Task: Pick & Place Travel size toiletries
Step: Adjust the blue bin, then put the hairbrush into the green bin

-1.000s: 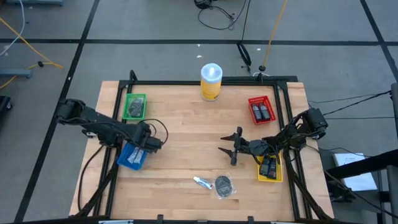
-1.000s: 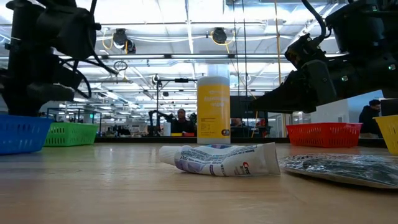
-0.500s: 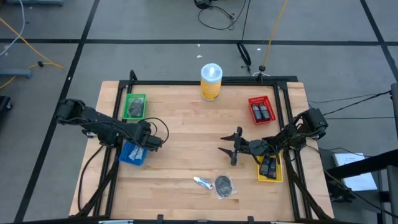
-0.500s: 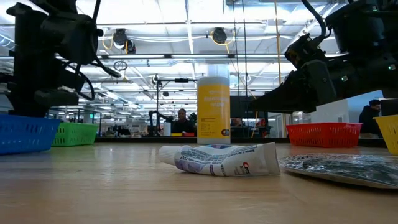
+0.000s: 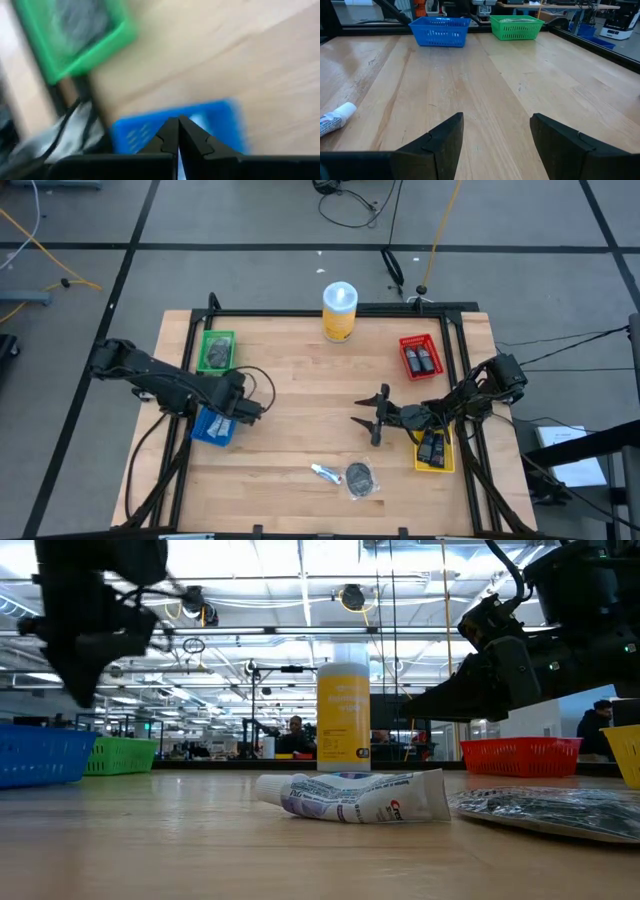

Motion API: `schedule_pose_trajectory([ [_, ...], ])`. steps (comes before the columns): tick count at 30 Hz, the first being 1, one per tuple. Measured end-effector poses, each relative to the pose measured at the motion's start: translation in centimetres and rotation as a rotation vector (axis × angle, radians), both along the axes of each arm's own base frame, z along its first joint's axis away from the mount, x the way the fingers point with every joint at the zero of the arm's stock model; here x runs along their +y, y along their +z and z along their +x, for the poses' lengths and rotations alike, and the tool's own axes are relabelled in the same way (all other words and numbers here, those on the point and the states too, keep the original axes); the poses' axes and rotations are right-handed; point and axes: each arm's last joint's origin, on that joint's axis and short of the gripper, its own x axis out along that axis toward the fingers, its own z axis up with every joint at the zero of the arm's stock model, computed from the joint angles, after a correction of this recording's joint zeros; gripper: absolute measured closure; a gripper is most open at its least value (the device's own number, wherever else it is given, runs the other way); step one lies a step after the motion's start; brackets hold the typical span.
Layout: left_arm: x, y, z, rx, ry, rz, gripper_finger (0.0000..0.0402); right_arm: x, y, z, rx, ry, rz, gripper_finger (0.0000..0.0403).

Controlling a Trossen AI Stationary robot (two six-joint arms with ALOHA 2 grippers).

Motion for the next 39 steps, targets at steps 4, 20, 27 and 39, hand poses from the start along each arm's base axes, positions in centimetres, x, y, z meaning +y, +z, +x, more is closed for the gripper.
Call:
schedule_pose_trajectory([
  [4, -0.8, -0.3, 2.5, -0.219, -0.165, -0.039, 0.04, 0.0, 0.0, 0.0, 0.0, 0.0, 0.0, 0.0181],
  [20, 0.3, -4.0, 1.9, -0.133, -0.143, -0.067, 0.0399, 0.1, 0.0, 0.0, -0.004, 0.003, 0.009, 0.0181],
  [27, 0.4, -3.9, 1.4, -0.101, -0.119, -0.014, 0.04, 0.1, 0.0, 0.0, -0.002, 0.003, 0.009, 0.0181],
  [39, -2.8, -2.2, 9.8, -0.788, -0.788, 0.239, 0.0399, 3.0, 2.1, 0.5, -0.14, 0.575, 0.088, 0.0181],
])
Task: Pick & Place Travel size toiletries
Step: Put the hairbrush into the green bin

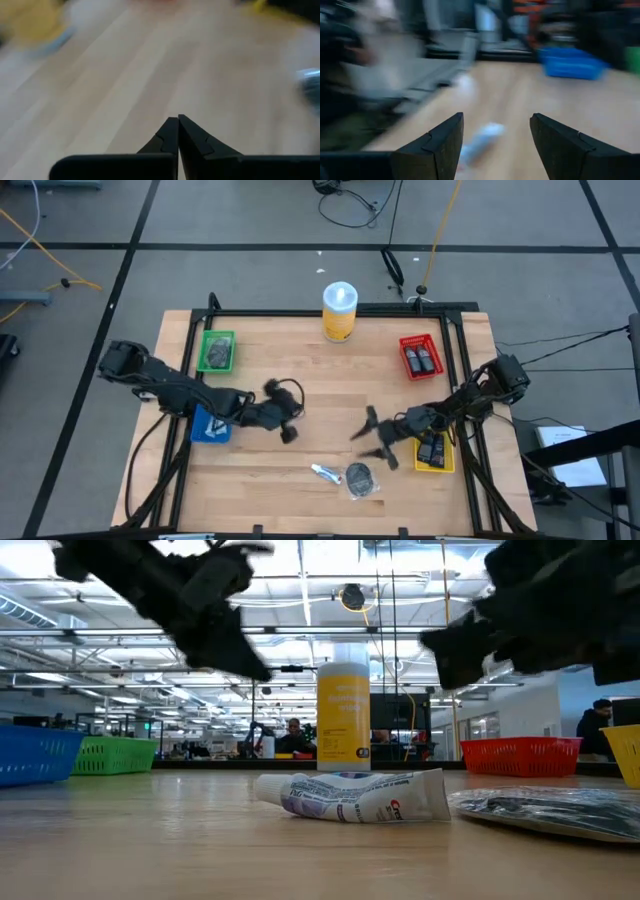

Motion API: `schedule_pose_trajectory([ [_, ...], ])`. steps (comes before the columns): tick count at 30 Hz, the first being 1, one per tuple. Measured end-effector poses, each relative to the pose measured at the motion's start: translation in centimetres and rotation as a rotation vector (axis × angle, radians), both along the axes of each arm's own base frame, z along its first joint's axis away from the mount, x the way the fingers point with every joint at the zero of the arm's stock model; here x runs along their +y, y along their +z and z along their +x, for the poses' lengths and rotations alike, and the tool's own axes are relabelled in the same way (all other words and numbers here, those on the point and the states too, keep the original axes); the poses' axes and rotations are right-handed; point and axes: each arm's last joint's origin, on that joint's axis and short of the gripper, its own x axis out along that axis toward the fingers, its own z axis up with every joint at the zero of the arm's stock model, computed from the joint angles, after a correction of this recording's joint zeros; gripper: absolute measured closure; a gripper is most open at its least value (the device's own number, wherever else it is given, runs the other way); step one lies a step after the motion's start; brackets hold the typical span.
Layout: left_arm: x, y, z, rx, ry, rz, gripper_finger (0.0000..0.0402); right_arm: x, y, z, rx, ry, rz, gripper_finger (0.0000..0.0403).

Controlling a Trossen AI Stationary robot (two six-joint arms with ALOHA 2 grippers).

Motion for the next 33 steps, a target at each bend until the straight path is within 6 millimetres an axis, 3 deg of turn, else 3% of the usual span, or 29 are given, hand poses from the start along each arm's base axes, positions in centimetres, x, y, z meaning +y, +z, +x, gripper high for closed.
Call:
schedule_pose_trajectory([
  [5, -1.7, -1.6, 2.6, -0.15, -0.349, 0.074, 0.0392, 1.5, 0.7, 0.6, 0.009, 0.168, 0.066, 0.0181],
  [11, -4.1, -5.6, 4.3, -0.197, -0.689, 0.135, 0.037, 3.2, 0.7, 0.6, 0.024, 0.091, -0.005, 0.0181],
  [15, -4.8, -7.2, 4.6, -0.214, -0.732, 0.155, 0.035, 4.2, 1.2, 0.6, 0.047, -0.011, -0.042, 0.0181],
  [21, -3.9, -7.3, 5.0, -0.235, -0.741, 0.125, 0.0322, 5.1, 0.5, 2.0, 0.371, -0.012, 0.05, 0.016],
  [26, -3.5, -7.0, 5.2, -0.261, -0.73, 0.126, 0.032, 4.8, -0.1, 2.9, 0.623, -0.041, -0.028, 0.0112],
  [33, -3.2, -6.9, 5.4, -0.275, -0.715, 0.123, 0.032, 4.4, -0.8, 2.4, 0.702, -0.023, -0.051, 0.0108],
])
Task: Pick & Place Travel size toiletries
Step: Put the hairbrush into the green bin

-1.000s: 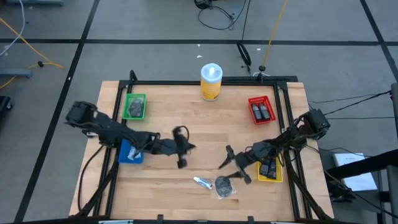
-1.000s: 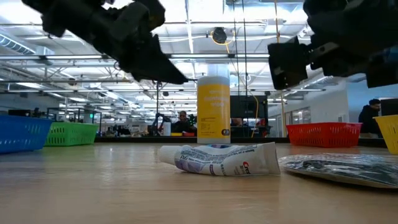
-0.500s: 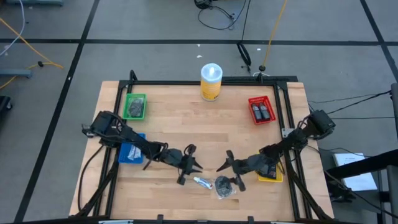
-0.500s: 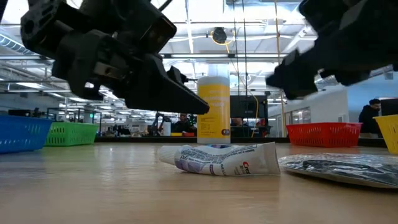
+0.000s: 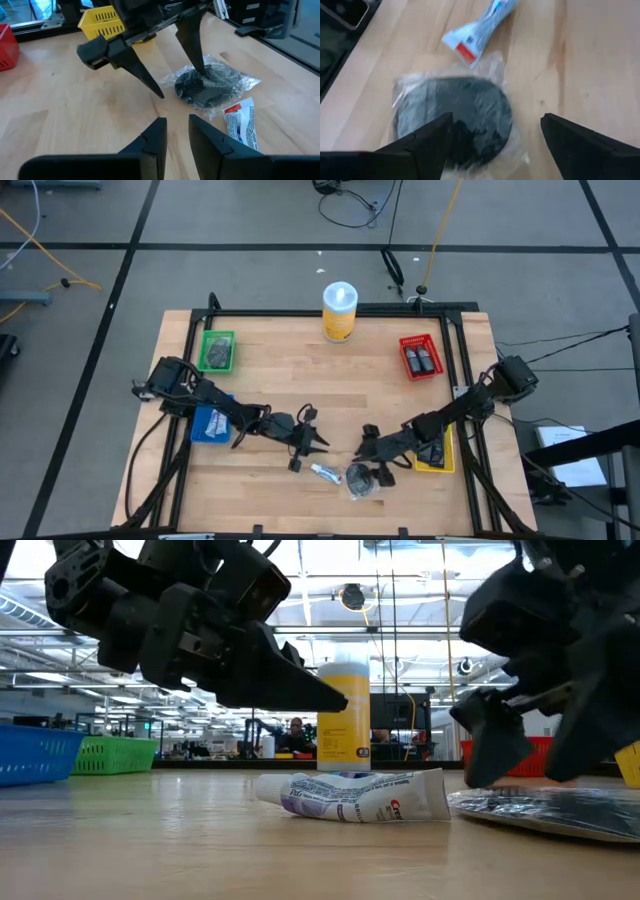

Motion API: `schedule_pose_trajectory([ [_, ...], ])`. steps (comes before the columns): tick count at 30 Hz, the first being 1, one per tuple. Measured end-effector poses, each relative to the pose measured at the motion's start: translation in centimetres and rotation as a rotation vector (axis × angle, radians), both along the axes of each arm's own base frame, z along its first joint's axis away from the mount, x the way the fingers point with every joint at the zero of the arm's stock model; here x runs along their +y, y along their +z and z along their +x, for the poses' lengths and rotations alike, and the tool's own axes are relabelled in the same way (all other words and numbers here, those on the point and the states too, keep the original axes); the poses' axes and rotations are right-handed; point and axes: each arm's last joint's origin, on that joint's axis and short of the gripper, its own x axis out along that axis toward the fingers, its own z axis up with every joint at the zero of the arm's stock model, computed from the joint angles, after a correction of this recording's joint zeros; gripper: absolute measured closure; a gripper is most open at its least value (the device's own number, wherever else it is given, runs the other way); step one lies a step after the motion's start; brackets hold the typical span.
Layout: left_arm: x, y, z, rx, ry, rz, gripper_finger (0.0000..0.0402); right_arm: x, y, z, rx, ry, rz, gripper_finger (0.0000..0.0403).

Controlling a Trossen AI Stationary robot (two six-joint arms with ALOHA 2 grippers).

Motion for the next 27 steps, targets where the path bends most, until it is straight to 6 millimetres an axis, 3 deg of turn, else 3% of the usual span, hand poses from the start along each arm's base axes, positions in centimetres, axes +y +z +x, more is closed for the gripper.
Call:
schedule_pose_trajectory([
  [8, 0.0, 0.0, 0.0, -0.002, 0.0, 0.001, 0.032, -0.5, -1.1, -1.0, 0.038, 0.007, -0.006, 0.0186],
  [14, 0.1, 0.2, 0.1, -0.02, 0.038, 0.009, 0.032, -0.7, -1.3, -1.4, 0.048, 0.017, -0.02, 0.0283],
  [20, 1.0, 1.6, 0.7, -0.133, 0.131, -0.148, 0.032, -0.6, -0.9, -1.3, 0.012, 0.042, -0.04, 0.0384],
  [27, 2.5, 2.6, 1.6, -0.201, 0.174, -0.189, 0.0315, -1.3, 1.7, -1.9, -0.133, -0.18, -0.226, 0.0397],
])
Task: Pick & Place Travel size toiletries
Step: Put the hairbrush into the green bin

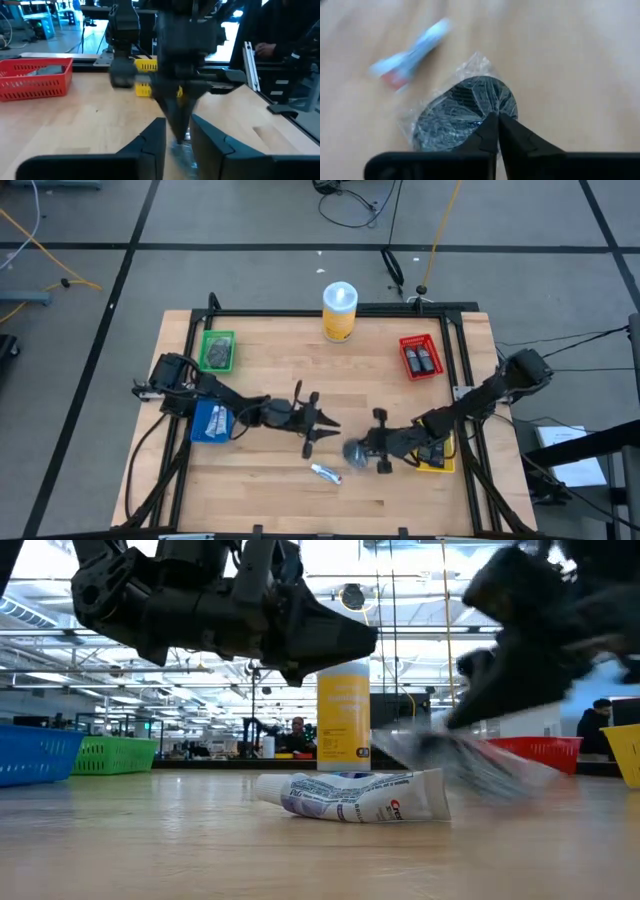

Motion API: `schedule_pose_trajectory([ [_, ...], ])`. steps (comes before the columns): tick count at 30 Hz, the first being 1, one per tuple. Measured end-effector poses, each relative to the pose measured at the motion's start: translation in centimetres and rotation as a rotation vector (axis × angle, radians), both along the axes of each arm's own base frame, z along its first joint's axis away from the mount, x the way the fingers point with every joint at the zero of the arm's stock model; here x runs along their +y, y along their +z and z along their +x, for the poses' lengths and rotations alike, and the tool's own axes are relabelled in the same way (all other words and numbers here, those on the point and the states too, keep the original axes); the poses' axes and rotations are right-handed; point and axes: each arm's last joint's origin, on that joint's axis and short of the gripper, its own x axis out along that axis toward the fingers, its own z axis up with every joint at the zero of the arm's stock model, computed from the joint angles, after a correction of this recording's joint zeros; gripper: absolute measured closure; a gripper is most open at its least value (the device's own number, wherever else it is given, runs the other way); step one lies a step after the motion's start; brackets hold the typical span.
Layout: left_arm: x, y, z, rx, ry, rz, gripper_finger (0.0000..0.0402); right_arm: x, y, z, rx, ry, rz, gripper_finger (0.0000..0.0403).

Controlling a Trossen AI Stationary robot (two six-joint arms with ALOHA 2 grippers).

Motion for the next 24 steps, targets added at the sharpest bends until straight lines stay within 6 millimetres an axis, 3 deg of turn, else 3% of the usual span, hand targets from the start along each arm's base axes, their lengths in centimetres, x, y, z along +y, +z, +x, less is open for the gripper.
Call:
schedule_pose_trajectory([
  [5, 0.7, 0.1, 0.3, 0.003, 0.016, -0.025, 0.0255, -0.3, 1.7, 0.1, -0.17, -0.186, -0.185, 0.0401],
  [11, 1.9, -0.3, 0.5, 0.048, 0.112, -0.057, 0.0131, -0.4, 2.7, 0.6, -0.276, -0.246, -0.28, 0.0402],
  [15, 2.6, -0.5, 0.5, 0.078, 0.142, -0.135, 0.0085, -0.4, 3.2, 0.8, -0.323, -0.242, -0.33, 0.0402],
  [19, 2.7, -0.4, 0.5, 0.087, 0.084, -0.185, 0.01, -0.3, 3.5, 0.9, -0.343, -0.228, -0.352, 0.0402],
  [24, 2.7, -0.2, 0.6, 0.066, 0.083, -0.201, 0.018, -0.3, 3.5, 0.9, -0.347, -0.23, -0.35, 0.0402],
])
